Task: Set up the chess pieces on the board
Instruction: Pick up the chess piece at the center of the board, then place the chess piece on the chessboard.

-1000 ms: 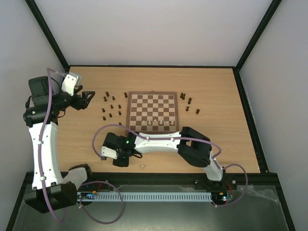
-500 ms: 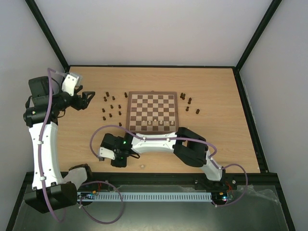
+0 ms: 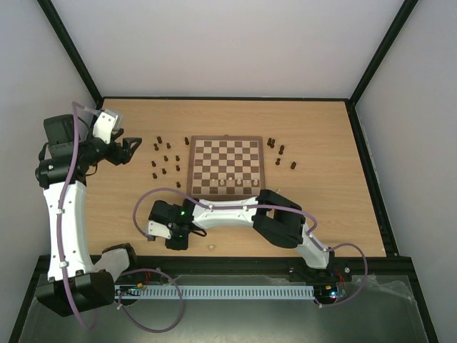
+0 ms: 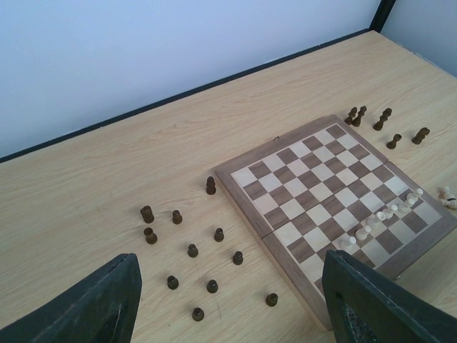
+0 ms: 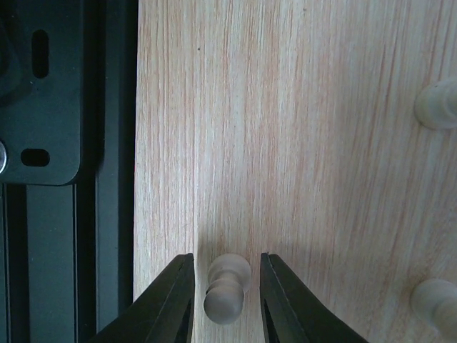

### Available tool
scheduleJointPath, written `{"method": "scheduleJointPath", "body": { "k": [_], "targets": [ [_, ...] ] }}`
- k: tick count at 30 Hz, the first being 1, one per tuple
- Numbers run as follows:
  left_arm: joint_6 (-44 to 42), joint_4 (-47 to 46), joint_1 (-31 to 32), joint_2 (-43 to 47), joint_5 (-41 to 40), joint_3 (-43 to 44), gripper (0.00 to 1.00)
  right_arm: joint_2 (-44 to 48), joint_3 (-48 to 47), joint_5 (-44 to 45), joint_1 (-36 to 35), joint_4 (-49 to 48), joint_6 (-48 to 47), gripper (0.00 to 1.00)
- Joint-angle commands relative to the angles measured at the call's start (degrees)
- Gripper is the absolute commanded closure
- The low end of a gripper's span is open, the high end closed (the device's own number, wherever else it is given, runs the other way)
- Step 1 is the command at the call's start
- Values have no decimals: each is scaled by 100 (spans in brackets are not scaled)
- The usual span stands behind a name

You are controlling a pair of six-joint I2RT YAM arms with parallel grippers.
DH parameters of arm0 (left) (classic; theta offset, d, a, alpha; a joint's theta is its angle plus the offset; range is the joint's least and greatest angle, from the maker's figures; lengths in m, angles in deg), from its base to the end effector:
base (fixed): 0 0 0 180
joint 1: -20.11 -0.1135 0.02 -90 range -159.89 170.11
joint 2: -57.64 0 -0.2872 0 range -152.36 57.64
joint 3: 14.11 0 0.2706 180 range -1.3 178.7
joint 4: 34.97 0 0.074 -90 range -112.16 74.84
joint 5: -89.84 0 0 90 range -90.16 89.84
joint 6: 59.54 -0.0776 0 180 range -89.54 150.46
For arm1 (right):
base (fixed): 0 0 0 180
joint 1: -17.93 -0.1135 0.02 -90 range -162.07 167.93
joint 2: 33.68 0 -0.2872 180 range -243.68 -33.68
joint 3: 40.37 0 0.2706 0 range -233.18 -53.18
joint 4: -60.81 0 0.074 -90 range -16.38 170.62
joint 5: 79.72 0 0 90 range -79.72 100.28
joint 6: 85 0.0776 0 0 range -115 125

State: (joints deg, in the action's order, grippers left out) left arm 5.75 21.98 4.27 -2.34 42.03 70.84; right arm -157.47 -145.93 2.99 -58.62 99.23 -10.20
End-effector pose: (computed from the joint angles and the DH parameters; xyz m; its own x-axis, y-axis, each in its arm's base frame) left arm 0.2385 0.0135 0.4068 -0.3183 0.2316 -0.9193 0.5271 0.8492 0.0315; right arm 0.1113 0.5078 0.1414 0.0697 -0.8267 -0.5583 -0.9976 -0.0558 -0.0419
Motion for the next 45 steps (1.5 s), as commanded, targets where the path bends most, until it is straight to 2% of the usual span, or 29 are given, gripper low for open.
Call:
{"method": "scheduleJointPath", "body": {
  "k": [1, 9, 18, 26, 34, 39, 45],
  "targets": [
    [-95, 46, -47, 10, 148, -86, 27, -96, -88, -37, -44, 325, -57, 76],
    [-98, 42, -44, 13, 150, -103, 27, 47, 14, 44, -44, 328, -78, 93],
    [-77, -37, -47, 34, 127, -142, 27, 1085, 546, 298, 96, 363, -178, 94],
    [1, -265, -51, -37, 276, -206, 27, 1609, 527, 293, 1077, 436, -192, 94],
    [2, -317, -44, -8, 317, -250, 27, 1028, -279, 290, 2110, 779, -261, 93],
    [-46, -256, -50, 55, 299, -254, 27, 410, -794, 414, 2366, 992, -237, 93],
    [-107, -180, -46, 128, 285, -242, 27, 74, -871, 702, 2456, 994, -150, 92]
  ]
}}
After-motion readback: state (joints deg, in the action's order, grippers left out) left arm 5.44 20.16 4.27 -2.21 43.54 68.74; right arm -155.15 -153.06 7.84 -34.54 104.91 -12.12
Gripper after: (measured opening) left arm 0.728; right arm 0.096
